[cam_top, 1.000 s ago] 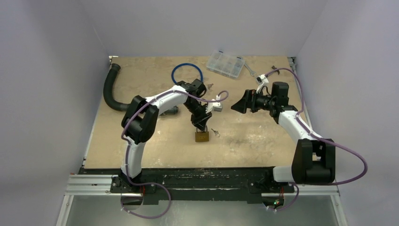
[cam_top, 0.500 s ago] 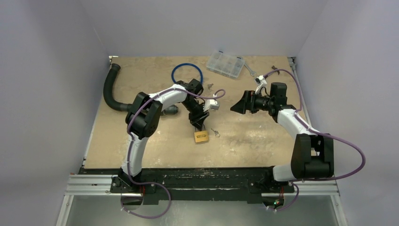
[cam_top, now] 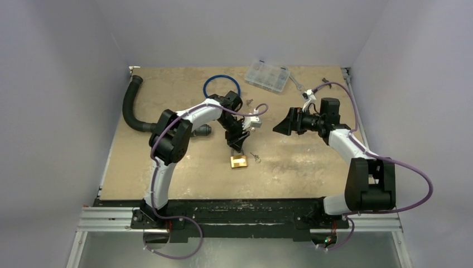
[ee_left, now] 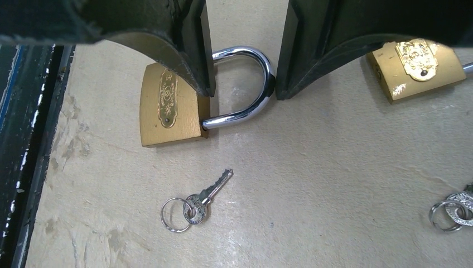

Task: Lock with the key
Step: Place the lock at the center of the board, then reset both arms

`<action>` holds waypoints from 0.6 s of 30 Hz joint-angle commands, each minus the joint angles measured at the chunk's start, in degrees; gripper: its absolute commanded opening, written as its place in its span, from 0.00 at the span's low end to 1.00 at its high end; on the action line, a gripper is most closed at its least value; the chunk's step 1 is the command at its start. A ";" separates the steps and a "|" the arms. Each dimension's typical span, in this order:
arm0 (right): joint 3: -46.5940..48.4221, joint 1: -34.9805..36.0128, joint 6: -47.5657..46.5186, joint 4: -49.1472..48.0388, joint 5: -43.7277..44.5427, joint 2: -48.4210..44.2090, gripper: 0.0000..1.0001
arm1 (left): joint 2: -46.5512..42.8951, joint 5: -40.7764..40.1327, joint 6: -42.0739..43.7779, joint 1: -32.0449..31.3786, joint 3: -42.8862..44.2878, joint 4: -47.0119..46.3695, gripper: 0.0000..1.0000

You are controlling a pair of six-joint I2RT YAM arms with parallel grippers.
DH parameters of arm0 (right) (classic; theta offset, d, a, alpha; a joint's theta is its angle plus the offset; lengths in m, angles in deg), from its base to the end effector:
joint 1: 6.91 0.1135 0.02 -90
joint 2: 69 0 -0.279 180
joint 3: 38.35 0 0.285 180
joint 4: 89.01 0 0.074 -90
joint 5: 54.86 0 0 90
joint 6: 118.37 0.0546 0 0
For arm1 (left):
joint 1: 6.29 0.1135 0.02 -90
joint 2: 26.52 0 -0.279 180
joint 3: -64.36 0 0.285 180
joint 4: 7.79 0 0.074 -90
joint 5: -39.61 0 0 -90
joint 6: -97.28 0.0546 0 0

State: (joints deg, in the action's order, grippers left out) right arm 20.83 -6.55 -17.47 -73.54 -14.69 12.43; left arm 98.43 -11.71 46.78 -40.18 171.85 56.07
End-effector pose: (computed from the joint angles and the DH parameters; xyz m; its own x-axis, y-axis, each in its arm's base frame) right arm 0.3283 0.0438 0.2146 -0.7158 0.1175 -0.6883 -0.4818 0.6304 0.6086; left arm 0.3705 -0.2900 0.1414 -0.3065 0.8041 -0.5094 0.9183 0.1088 -0.3807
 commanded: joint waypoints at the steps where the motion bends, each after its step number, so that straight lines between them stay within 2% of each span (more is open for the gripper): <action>1: 2.22 -0.18 0.18 -0.61 -1.86 -0.19 0.99 | -1.64 1.03 -1.23 -0.56 2.66 -0.27 0.49; 5: 1.94 -0.18 0.19 -1.01 -1.81 -1.01 0.99 | -3.19 0.79 -2.52 -0.83 3.19 -0.07 0.59; 9: 1.76 -0.18 0.02 -1.30 -1.77 -2.28 0.99 | -6.76 -1.40 -5.05 -0.79 2.51 -0.78 0.81; 10: 1.71 -0.18 -0.21 -1.29 -1.69 -2.85 0.99 | -8.71 -2.75 -6.13 -0.80 1.65 -1.74 0.89; 11: 1.67 -0.18 -0.55 -1.37 -1.41 -3.45 0.99 | -10.51 -4.39 -7.60 -0.73 0.36 -3.36 0.93; 15: 1.24 -0.18 -1.99 -1.42 -0.59 -7.18 0.99 | -19.01 -7.92 -12.99 1.12 -5.71 -9.27 0.99; 18: 1.36 -0.18 -3.82 -0.39 0.34 -10.57 0.99 | -25.89 -6.28 -16.48 6.81 -9.78 -10.70 1.00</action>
State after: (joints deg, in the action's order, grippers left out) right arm 20.83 -6.58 -18.35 -73.58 -15.23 6.97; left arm 82.84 -17.74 36.62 -39.66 165.84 50.04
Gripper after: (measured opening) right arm 0.987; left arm 0.994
